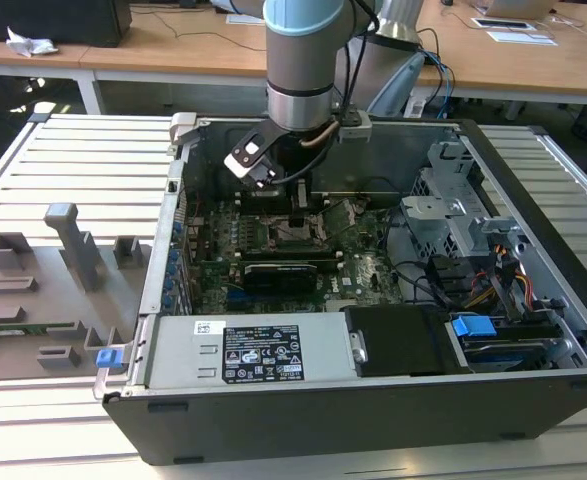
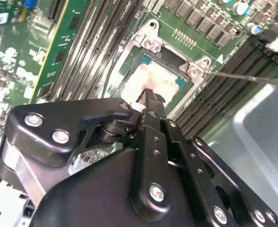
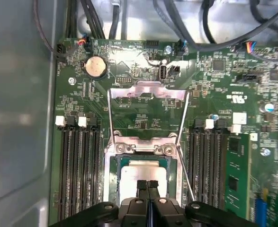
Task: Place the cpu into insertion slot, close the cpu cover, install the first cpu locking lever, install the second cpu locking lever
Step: 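Place the cpu into insertion slot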
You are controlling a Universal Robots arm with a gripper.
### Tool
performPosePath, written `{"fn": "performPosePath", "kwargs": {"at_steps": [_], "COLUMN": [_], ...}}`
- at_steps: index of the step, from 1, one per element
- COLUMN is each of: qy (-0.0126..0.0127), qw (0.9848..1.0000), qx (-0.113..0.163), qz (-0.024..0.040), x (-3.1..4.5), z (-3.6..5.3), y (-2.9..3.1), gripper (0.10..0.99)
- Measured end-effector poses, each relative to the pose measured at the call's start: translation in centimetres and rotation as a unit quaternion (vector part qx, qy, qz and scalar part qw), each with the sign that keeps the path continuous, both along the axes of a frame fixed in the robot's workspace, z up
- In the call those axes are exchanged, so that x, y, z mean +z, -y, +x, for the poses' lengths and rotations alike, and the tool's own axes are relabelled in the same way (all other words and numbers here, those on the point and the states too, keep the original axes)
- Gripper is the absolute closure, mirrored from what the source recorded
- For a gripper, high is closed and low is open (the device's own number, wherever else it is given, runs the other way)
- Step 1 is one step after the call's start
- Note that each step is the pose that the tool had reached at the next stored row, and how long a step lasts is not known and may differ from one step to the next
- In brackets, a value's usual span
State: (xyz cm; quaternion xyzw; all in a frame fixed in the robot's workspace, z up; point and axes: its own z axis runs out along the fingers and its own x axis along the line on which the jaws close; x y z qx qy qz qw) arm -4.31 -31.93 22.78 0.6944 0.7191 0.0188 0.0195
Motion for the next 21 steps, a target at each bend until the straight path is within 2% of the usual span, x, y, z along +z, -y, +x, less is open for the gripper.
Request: {"fn": "performPosePath", "kwargs": {"at_steps": [2, 4, 9, 11, 13, 15, 21], "qy": [0.0, 0.0, 0.0, 0.0, 0.0, 0.0, 0.0], "qw": [1.0, 1.0, 1.0, 1.0, 1.0, 1.0, 1.0], "qx": [0.0, 0.0, 0.0, 0.0, 0.0, 0.0, 0.0], "qz": [0.0, 0.0, 0.0, 0.0, 0.0, 0.0, 0.0], "x": [1.68, 2.75, 4.26, 5.18, 5.63, 6.44, 7.78], "z": [0.0, 0.01, 0.01, 0.01, 0.01, 0.01, 0.02], "y": [0.0, 0.0, 0.0, 0.0, 0.0, 0.0, 0.0], "gripper": [0.98, 0.98, 0.98, 0.98, 0.98, 0.98, 0.98]}}
